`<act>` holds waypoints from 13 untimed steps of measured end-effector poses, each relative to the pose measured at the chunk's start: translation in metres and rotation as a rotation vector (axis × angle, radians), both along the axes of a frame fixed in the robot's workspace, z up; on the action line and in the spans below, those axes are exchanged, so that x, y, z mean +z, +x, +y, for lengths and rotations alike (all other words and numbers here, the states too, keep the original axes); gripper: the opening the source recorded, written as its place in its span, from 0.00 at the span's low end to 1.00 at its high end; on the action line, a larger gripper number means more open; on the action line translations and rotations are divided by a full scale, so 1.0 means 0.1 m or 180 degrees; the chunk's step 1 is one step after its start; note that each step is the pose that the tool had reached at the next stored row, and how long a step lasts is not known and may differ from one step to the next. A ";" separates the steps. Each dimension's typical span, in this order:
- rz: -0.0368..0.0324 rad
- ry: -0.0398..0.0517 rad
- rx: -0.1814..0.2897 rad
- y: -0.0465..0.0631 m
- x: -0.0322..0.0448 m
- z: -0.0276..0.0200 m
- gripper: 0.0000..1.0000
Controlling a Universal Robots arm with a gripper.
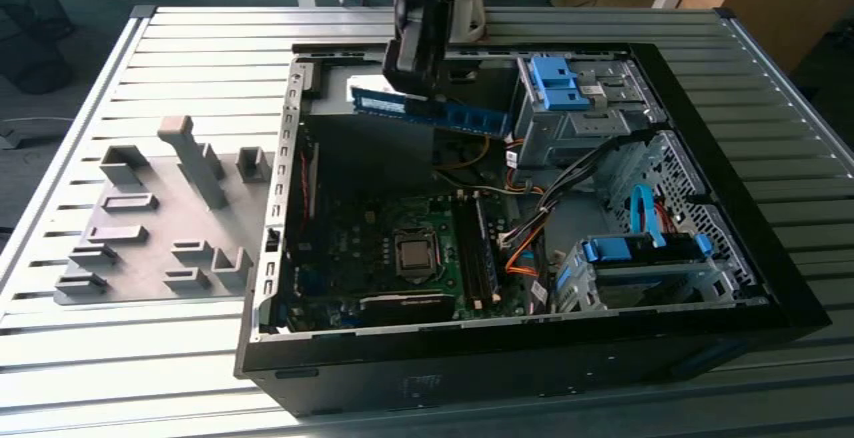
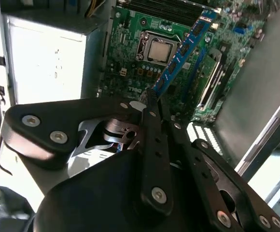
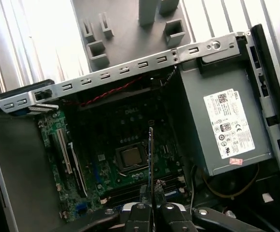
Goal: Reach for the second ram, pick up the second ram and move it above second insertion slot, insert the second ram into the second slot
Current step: 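Insert the second ram into the second slot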
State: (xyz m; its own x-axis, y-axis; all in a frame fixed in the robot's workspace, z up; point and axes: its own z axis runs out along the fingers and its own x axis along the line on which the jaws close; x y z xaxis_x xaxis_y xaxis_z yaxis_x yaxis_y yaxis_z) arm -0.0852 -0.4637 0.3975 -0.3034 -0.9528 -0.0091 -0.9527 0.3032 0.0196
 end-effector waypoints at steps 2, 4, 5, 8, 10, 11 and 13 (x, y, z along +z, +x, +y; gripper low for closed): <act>0.0000 -0.0001 -0.0112 0.00 -0.003 0.000 0.14; 0.0000 -0.0002 -0.0225 0.00 -0.005 0.000 0.14; 0.0000 -0.0002 -0.0286 0.00 -0.006 0.000 0.14; 0.0000 -0.0003 -0.0458 0.00 -0.011 0.000 0.14; 0.0000 -0.0004 -0.0572 0.00 -0.013 0.000 0.14; 0.0000 -0.0004 -0.0633 0.00 -0.015 0.000 0.14; 0.0000 -0.0005 -0.0747 0.00 -0.019 0.000 0.14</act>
State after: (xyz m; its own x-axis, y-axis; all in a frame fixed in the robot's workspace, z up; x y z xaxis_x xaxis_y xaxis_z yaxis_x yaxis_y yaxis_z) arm -0.0852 -0.4637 0.3956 -0.5167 -0.8562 -0.0078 -0.8561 0.5165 0.0190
